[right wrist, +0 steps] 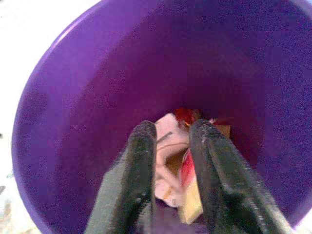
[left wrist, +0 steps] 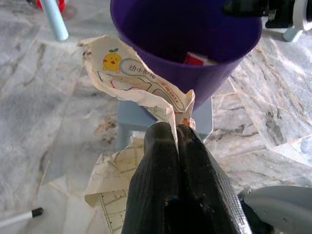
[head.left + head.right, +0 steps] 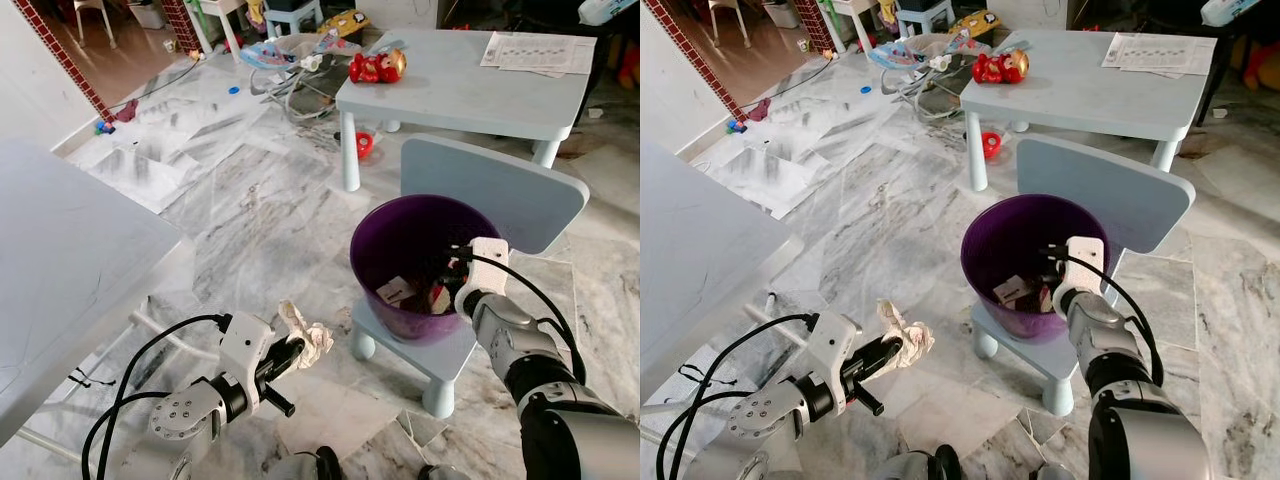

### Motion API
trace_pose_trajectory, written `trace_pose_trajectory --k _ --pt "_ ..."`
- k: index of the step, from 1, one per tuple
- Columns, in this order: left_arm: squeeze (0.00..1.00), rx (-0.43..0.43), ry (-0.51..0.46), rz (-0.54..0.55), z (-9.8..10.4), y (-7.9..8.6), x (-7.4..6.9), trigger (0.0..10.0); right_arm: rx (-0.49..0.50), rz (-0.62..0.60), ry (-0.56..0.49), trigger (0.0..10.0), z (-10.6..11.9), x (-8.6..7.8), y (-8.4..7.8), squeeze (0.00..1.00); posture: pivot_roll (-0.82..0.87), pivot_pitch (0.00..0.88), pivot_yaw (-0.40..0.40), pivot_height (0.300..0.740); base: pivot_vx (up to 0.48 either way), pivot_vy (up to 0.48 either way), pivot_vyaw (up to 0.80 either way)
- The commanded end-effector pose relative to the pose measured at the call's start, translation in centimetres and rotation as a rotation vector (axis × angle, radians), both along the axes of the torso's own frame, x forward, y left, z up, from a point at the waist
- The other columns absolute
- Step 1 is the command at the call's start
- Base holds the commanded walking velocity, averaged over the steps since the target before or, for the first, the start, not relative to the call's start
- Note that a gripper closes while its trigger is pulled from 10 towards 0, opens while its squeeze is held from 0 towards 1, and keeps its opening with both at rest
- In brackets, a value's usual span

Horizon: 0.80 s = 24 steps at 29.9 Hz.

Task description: Picking trash to rubbish bin

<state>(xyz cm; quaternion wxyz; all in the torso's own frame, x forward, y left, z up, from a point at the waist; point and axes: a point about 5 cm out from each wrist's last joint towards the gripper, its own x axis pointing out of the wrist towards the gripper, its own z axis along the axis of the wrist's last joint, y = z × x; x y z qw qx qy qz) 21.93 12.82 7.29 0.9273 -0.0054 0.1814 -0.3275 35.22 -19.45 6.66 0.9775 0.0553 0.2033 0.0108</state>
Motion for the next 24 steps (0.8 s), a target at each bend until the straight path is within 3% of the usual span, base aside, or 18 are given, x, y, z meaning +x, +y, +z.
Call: trace_pose_trajectory --k 1,5,7,12,15,16,17,18,24 --pt "0.00 0.009 0.006 0.003 0.2 0.2 -0.2 10.0 0.023 0.016 -0.003 10.0 0.0 0.1 0.6 1.00 0.11 0.190 0.176 0.740 0.000 0.000 0.00" --pt "0.00 0.003 -0.025 0.031 0.7 -0.1 0.6 10.0 -0.024 -0.011 -0.042 10.0 0.5 0.4 0.3 1.00 0.10 0.182 0.168 0.740 0.000 0.000 0.00" --pt "0.00 -0.022 -0.069 0.087 1.5 -0.2 2.0 10.0 -0.084 -0.019 -0.084 10.0 1.0 0.5 0.0 1.00 0.07 0.170 0.154 0.740 0.000 0.000 0.00" --pt "0.00 -0.048 -0.167 0.199 3.1 -0.2 5.1 10.0 -0.126 -0.044 -0.182 10.0 1.4 -0.3 0.1 1.00 0.01 0.153 0.139 0.740 0.000 0.000 0.00" --pt "0.00 -0.068 -0.235 0.257 4.2 -0.3 6.9 10.0 -0.119 -0.068 -0.244 10.0 1.7 -1.9 1.0 1.00 -0.03 0.136 0.136 0.740 0.000 0.000 0.00" --pt "0.00 -0.068 -0.235 0.257 4.2 -0.3 6.9 10.0 -0.119 -0.068 -0.244 10.0 1.7 -1.9 1.0 1.00 -0.03 0.136 0.136 0.740 0.000 0.000 0.00" --pt "0.00 -0.089 -0.261 0.282 4.7 -0.5 7.7 10.0 -0.147 -0.064 -0.300 10.0 2.4 -3.3 1.9 1.00 -0.05 0.129 0.136 0.740 0.000 0.000 0.00" --pt "0.00 -0.095 -0.267 0.289 4.8 -0.5 8.0 10.0 -0.157 -0.064 -0.316 10.0 2.7 -3.7 2.1 1.00 -0.06 0.126 0.136 0.740 0.000 0.000 0.00" --pt "0.00 -0.139 -0.278 0.265 4.9 -2.1 9.7 10.0 -0.207 -0.028 -0.457 10.0 5.9 -6.4 3.9 1.00 -0.13 0.107 0.147 0.740 0.000 0.000 0.00"
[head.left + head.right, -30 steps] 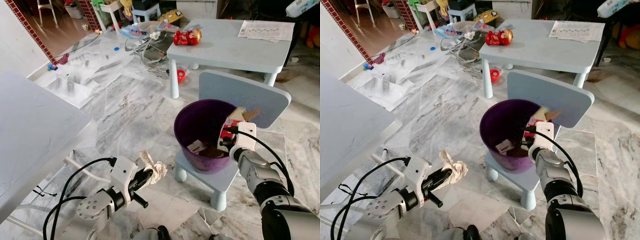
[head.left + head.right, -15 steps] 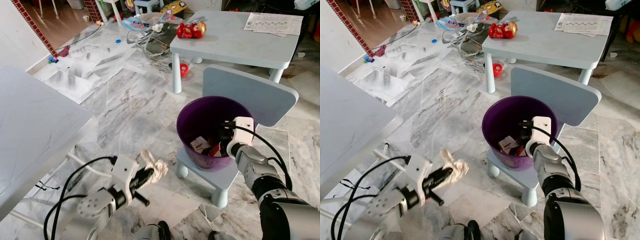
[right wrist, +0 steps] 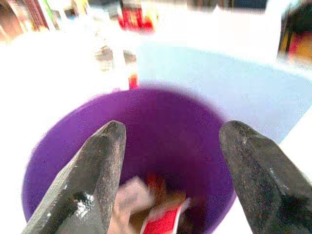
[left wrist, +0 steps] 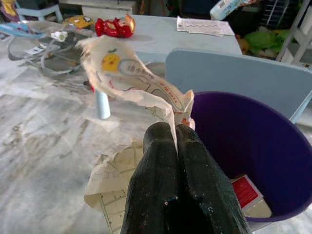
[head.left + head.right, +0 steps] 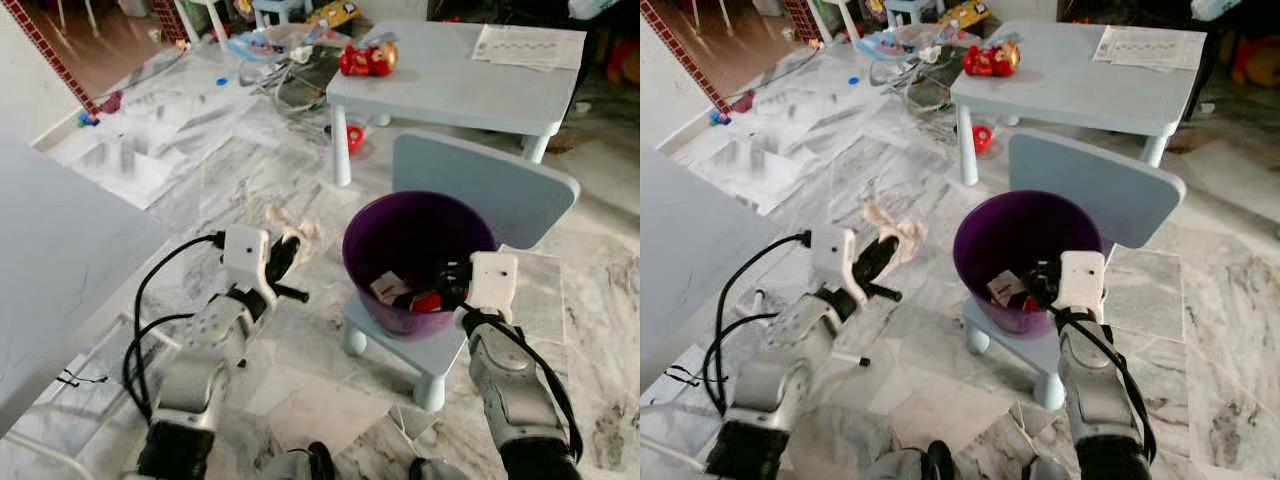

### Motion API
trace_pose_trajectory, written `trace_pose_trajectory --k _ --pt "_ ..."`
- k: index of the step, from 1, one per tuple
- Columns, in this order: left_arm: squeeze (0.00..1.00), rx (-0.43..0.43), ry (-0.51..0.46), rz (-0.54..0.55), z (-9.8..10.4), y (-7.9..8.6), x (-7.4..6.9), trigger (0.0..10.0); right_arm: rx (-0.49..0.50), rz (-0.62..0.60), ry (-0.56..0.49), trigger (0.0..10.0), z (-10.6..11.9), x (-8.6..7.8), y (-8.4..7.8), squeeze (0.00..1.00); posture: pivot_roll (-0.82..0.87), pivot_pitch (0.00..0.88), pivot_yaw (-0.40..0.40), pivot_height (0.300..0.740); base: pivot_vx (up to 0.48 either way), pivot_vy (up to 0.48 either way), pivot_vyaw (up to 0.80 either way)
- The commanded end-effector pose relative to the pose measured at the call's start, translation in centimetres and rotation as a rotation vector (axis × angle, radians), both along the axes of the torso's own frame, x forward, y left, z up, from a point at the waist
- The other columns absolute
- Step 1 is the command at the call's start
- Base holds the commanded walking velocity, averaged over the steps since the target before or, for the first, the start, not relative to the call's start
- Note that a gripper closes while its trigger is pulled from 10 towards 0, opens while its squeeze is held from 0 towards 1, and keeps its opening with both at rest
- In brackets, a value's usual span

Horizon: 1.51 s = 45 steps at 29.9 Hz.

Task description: Picking trash to rubbish bin

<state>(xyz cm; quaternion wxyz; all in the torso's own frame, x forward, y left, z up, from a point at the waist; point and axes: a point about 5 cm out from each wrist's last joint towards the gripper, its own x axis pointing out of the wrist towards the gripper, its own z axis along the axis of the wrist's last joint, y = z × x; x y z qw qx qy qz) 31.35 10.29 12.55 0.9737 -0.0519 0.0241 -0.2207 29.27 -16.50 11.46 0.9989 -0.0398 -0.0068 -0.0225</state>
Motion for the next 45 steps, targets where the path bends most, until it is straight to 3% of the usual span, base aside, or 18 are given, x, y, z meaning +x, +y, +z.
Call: trace_pose_trajectory --k 1,4,6,9,12,19,25,26,27,38,45 --pt "0.00 0.002 0.005 0.007 -0.4 0.0 0.5 10.0 -0.022 0.025 -0.046 10.0 1.5 -0.7 1.0 1.00 -0.14 0.106 0.148 0.740 0.000 0.000 0.00" --pt "0.00 -0.018 0.009 -0.024 -0.5 -0.9 1.1 10.0 -0.007 0.053 -0.048 10.0 2.3 -1.3 1.4 1.00 -0.16 0.106 0.152 0.740 0.000 0.000 0.00" --pt "0.00 -0.026 0.035 -0.096 -1.0 -2.7 1.7 10.0 0.020 0.138 0.103 10.0 1.3 -2.0 2.2 1.00 -0.19 0.115 0.165 0.740 0.000 0.000 0.00" --pt "0.00 -0.022 0.044 -0.117 -1.3 -3.3 1.9 10.0 0.005 0.182 0.196 10.0 0.6 -2.7 2.5 1.00 -0.22 0.120 0.171 0.740 0.000 0.000 0.00" --pt "0.00 -0.059 0.090 -0.146 -2.2 -4.9 2.6 10.0 0.039 0.201 0.339 10.0 0.1 -4.6 2.1 1.00 -0.27 0.138 0.183 0.740 0.000 0.000 0.00" --pt "0.00 -0.050 0.147 -0.178 -3.3 -7.5 2.8 10.0 0.095 0.208 0.432 10.0 0.8 -7.5 1.8 1.00 -0.37 0.184 0.197 0.740 0.000 0.000 0.00" --pt "0.00 -0.045 0.150 -0.162 -3.3 -8.7 2.8 10.0 0.126 0.239 0.485 10.0 1.2 -8.7 2.0 1.00 -0.40 0.208 0.192 0.740 0.000 0.000 0.00" --pt "0.37 -0.038 0.152 -0.136 -3.3 -8.8 2.9 10.0 0.115 0.256 0.498 10.0 1.1 -8.9 2.2 1.00 -0.40 0.213 0.188 0.740 0.000 0.000 0.00" --pt "1.00 -0.039 0.154 -0.121 -3.3 -8.8 3.0 10.0 0.108 0.258 0.503 10.0 1.1 -9.0 2.2 1.00 -0.40 0.214 0.187 0.740 0.000 0.000 0.00" --pt "1.00 -0.050 0.172 -0.062 -3.4 -9.4 3.0 10.0 0.102 0.305 0.541 10.0 1.6 -9.8 3.0 1.00 -0.43 0.239 0.186 0.740 0.000 0.000 0.00" --pt "1.00 -0.071 0.155 -0.029 -3.0 -8.6 3.5 10.0 0.094 0.322 0.541 10.0 1.5 -9.4 3.2 1.00 -0.40 0.221 0.185 0.740 0.000 0.000 0.00"
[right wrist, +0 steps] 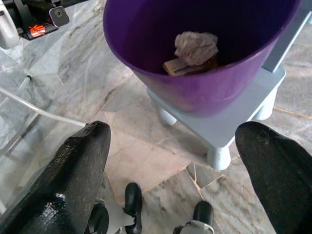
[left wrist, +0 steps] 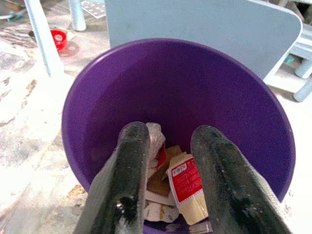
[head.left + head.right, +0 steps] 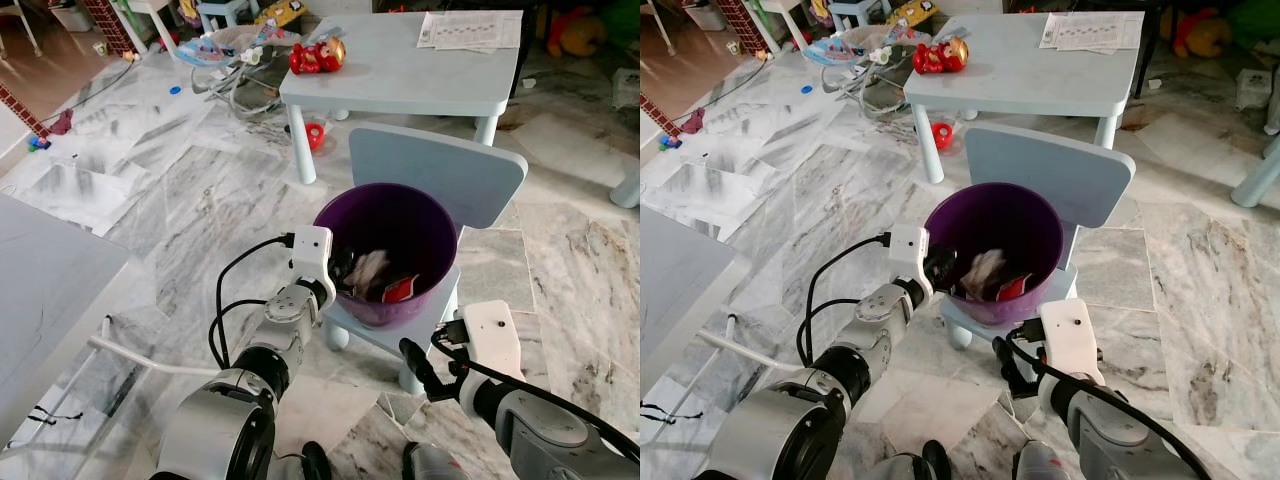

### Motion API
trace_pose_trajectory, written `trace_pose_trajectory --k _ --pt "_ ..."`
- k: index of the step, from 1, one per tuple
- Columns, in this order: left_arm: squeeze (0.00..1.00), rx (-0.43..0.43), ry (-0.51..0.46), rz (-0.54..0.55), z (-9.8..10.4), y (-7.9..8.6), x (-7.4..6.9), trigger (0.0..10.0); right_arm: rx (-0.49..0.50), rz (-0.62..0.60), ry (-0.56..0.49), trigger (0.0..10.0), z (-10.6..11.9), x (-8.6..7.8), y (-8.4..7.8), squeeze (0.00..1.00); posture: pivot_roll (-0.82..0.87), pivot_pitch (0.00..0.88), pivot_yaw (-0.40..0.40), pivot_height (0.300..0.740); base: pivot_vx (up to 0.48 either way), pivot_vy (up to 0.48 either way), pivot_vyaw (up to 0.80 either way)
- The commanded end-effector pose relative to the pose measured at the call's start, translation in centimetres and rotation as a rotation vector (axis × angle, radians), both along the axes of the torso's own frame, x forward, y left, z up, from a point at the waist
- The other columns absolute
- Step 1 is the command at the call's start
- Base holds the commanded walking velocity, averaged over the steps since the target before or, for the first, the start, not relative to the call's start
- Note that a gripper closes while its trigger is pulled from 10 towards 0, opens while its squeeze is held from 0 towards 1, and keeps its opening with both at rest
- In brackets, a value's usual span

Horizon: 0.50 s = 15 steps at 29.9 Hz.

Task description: Picking trash to rubbish bin

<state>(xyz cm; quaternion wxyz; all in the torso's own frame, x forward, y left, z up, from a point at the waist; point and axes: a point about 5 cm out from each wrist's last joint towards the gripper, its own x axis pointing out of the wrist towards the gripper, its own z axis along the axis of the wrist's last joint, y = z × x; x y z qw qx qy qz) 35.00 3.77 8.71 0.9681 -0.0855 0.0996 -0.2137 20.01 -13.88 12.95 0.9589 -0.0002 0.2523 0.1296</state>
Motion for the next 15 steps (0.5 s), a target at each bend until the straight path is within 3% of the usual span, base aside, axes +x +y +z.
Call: trace_pose_trajectory --k 1,9,10,15 --pt "1.00 -0.053 -0.032 -0.022 1.3 -1.7 0.2 10.0 0.016 0.036 -0.004 10.0 0.0 0.2 0.7 1.00 -0.38 0.211 0.184 0.740 0.000 0.000 0.00" --pt "1.00 -0.055 -0.207 0.070 4.1 2.4 2.1 10.0 -0.040 0.054 -0.095 10.0 -0.1 3.2 1.2 1.00 -0.27 0.159 0.178 0.740 0.000 0.000 0.00" --pt "1.00 -0.034 -0.253 0.129 4.5 4.2 2.4 10.0 -0.051 0.051 -0.130 10.0 0.0 4.3 1.4 1.00 -0.24 0.143 0.173 0.740 0.000 0.000 0.00" --pt "1.00 0.028 -0.366 0.288 5.6 8.6 2.6 10.0 -0.047 0.058 -0.232 10.0 1.0 6.9 2.0 1.00 -0.17 0.103 0.151 0.740 0.000 0.000 0.00"
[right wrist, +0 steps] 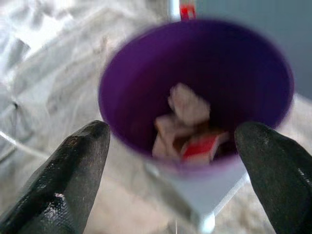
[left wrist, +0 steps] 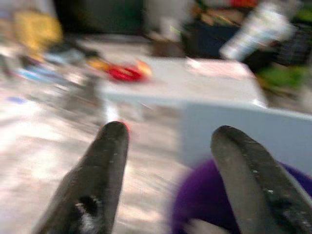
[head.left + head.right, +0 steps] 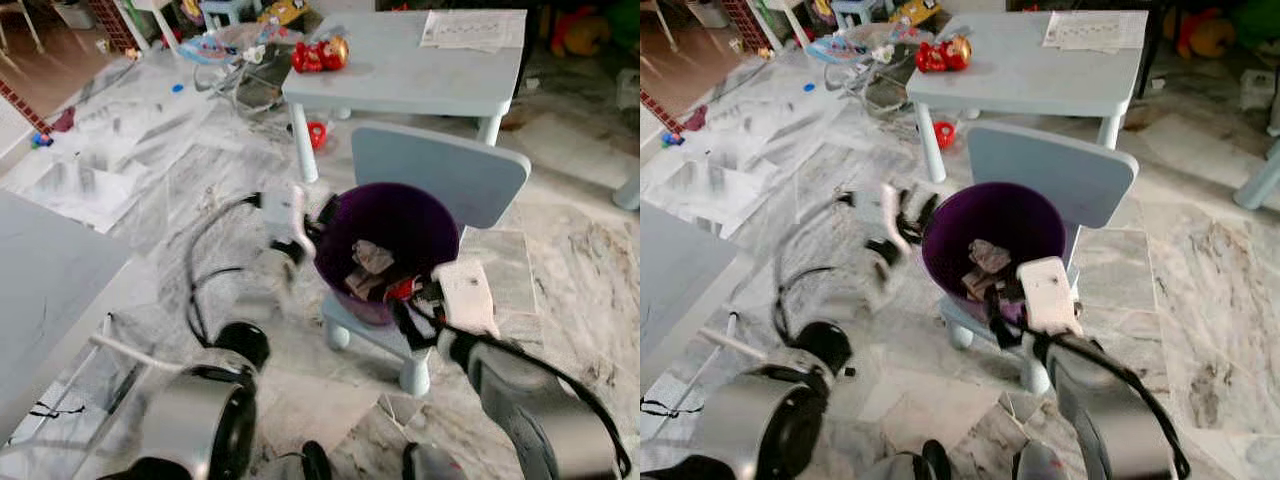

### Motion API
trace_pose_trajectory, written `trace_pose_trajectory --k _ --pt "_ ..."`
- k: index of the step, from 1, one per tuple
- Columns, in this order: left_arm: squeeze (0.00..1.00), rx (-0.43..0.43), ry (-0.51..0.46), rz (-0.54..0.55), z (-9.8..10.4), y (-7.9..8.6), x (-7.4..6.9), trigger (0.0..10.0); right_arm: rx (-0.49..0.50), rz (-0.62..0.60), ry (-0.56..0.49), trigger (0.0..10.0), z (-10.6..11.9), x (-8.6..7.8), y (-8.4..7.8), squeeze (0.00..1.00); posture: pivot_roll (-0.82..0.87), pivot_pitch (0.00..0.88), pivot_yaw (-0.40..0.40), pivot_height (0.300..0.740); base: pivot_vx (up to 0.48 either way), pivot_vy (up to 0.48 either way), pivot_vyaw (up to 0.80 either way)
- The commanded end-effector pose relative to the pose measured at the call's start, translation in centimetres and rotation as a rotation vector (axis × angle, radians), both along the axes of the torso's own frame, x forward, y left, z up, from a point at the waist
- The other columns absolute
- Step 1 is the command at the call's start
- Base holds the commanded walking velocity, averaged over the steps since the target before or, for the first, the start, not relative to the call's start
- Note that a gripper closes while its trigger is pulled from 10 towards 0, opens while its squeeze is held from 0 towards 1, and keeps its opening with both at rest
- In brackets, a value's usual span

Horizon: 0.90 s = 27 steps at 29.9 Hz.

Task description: Picking trash to rubbish bin

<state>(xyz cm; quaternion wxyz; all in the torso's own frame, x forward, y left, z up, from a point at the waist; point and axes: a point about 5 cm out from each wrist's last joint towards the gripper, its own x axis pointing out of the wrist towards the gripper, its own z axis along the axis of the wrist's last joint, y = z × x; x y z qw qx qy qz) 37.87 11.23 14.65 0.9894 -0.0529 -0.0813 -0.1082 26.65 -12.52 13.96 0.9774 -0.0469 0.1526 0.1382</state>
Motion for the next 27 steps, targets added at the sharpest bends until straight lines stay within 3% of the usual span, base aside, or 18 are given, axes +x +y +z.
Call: trace_pose_trajectory --k 1,9,11,15,17,18,19,20,22,24,26,27 --pt "1.00 0.017 -0.033 0.085 -0.1 2.0 -0.3 10.0 0.004 0.030 -0.036 10.0 0.2 0.7 0.7 1.00 -0.15 0.093 0.146 0.740 0.000 0.000 0.00" --pt "1.00 0.083 -0.174 0.304 1.4 6.1 -2.2 10.0 0.050 0.072 -0.172 10.0 1.9 3.3 1.9 1.00 -0.09 0.054 0.116 0.740 0.000 0.000 0.00" --pt "1.00 0.092 -0.181 0.317 1.5 6.4 -2.4 10.0 0.052 0.072 -0.182 10.0 2.1 3.4 2.0 1.00 -0.09 0.054 0.116 0.740 0.000 0.000 0.00" --pt "1.00 0.147 -0.192 0.464 1.7 8.3 -4.6 10.0 0.119 0.083 -0.308 10.0 3.9 4.8 2.7 1.00 -0.05 0.033 0.100 0.740 0.000 0.000 0.00" --pt "1.00 0.150 -0.182 0.465 1.5 8.4 -4.9 10.0 0.121 0.074 -0.330 10.0 4.2 5.0 2.5 1.00 -0.04 0.034 0.098 0.740 0.000 0.000 0.00" --pt "0.56 0.163 -0.181 0.464 1.5 8.4 -5.2 10.0 0.128 0.071 -0.341 10.0 4.3 5.2 2.4 1.00 -0.04 0.034 0.098 0.740 0.000 0.000 0.00" --pt "0.00 0.164 -0.181 0.465 1.6 8.4 -5.2 10.0 0.123 0.066 -0.351 10.0 4.4 5.3 2.4 0.87 -0.03 0.034 0.097 0.740 0.000 0.000 0.00" --pt "0.00 0.157 -0.175 0.462 1.5 8.4 -5.3 10.0 0.122 0.062 -0.365 10.0 4.5 5.3 2.3 0.80 -0.03 0.033 0.097 0.740 0.000 0.000 0.00" --pt "0.00 0.138 -0.156 0.455 1.6 8.1 -5.4 10.0 0.103 0.058 -0.388 10.0 4.8 5.5 2.1 0.17 -0.03 0.033 0.099 0.740 0.000 0.000 0.40" --pt "0.00 0.139 -0.151 0.452 1.7 7.9 -5.4 10.0 0.095 0.055 -0.393 10.0 4.7 5.6 2.1 0.17 -0.03 0.033 0.099 0.740 0.000 0.000 0.80" --pt "0.00 0.139 -0.151 0.437 2.2 7.4 -5.3 10.0 0.112 0.057 -0.401 10.0 4.8 5.7 2.1 0.00 -0.03 0.029 0.105 0.740 0.000 0.000 0.80" --pt "0.00 0.140 -0.149 0.435 2.4 7.3 -5.3 10.0 0.116 0.057 -0.406 10.0 4.8 5.8 2.1 0.00 -0.03 0.028 0.105 0.740 0.000 0.000 0.80"
